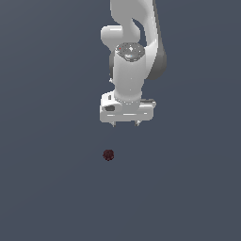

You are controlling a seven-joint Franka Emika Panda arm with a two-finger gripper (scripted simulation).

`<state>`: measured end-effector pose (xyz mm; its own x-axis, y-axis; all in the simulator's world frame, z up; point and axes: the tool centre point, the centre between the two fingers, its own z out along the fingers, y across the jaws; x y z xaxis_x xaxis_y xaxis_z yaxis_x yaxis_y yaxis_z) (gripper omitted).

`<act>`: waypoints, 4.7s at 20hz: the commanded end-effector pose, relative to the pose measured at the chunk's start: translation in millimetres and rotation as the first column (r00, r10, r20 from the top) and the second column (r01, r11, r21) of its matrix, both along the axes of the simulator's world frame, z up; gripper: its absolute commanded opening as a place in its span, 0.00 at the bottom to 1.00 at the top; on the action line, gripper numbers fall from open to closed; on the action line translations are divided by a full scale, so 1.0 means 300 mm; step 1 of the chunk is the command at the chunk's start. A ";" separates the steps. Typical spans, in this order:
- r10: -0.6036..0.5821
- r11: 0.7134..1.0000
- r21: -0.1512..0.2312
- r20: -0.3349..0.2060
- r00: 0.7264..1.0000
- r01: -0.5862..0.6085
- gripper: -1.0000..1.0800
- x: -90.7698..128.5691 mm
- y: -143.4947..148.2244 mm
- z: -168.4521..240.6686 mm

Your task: Pick up the object and move it to a goal position.

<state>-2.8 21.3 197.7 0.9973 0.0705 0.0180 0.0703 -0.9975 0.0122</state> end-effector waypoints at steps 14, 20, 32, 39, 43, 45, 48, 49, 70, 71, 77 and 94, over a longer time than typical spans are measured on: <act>-0.291 0.956 0.019 -0.012 0.957 0.291 0.96 0.046 -0.044 -0.072; -0.466 0.884 0.024 -0.020 0.885 0.466 0.96 0.074 -0.074 -0.119; -0.759 0.650 0.022 -0.033 0.651 0.759 0.96 0.125 -0.138 -0.215; -0.881 0.471 0.017 -0.034 0.471 0.882 0.96 0.151 -0.177 -0.271; -0.933 0.359 0.014 -0.033 0.359 0.933 0.96 0.165 -0.200 -0.303; -0.953 0.301 0.013 -0.031 0.301 0.953 0.96 0.172 -0.211 -0.318; -0.976 0.218 0.012 -0.029 0.218 0.976 0.96 0.182 -0.227 -0.341; -0.981 0.193 0.011 -0.028 0.193 0.981 0.96 0.184 -0.232 -0.347; -1.000 0.000 0.011 -0.019 0.001 1.000 0.96 0.204 -0.268 -0.419; -1.000 0.000 0.011 -0.019 0.000 1.000 0.96 0.203 -0.269 -0.431; -1.000 -0.004 0.011 -0.019 -0.004 1.000 0.96 0.200 -0.269 -0.536; -1.000 -0.004 0.010 -0.019 -0.004 1.000 0.00 0.204 -0.269 -0.565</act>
